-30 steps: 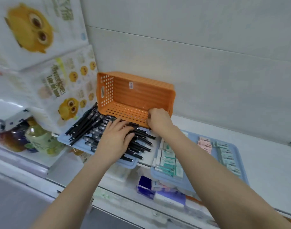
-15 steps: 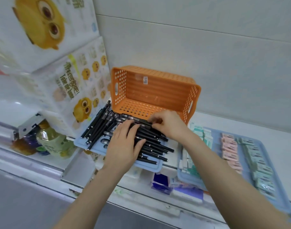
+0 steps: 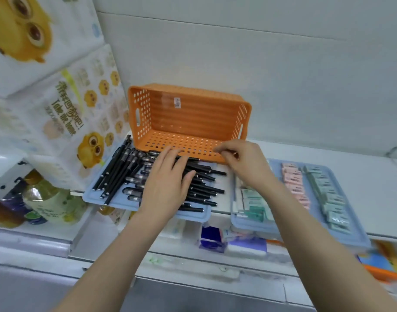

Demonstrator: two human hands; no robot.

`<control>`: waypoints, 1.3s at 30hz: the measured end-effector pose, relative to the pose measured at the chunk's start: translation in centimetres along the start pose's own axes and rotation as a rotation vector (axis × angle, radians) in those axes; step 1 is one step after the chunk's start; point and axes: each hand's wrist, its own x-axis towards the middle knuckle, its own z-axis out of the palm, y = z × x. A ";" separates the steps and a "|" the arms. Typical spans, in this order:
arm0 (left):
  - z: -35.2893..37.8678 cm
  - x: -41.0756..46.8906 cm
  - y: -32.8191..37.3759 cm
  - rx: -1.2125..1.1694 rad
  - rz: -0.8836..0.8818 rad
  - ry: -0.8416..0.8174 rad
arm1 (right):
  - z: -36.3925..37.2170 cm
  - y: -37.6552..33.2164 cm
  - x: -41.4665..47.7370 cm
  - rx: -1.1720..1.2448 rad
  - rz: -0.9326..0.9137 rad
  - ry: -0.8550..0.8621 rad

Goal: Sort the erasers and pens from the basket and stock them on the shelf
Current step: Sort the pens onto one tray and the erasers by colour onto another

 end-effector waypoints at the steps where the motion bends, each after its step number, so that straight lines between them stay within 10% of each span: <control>1: 0.0 0.6 1.2 -0.047 0.034 0.028 | -1.2 1.0 -1.1 -0.006 0.042 0.086; 6: 1.5 2.2 8.2 -0.222 0.103 -0.042 | -9.4 8.4 -7.4 -0.221 0.346 0.425; 12: 4.7 2.3 12.2 -0.243 -0.146 -0.324 | -14.6 16.6 -11.6 -0.454 0.810 0.039; 39: 9.1 5.9 23.0 -0.093 -0.532 -0.429 | -21.3 24.5 -14.4 -0.324 0.708 0.041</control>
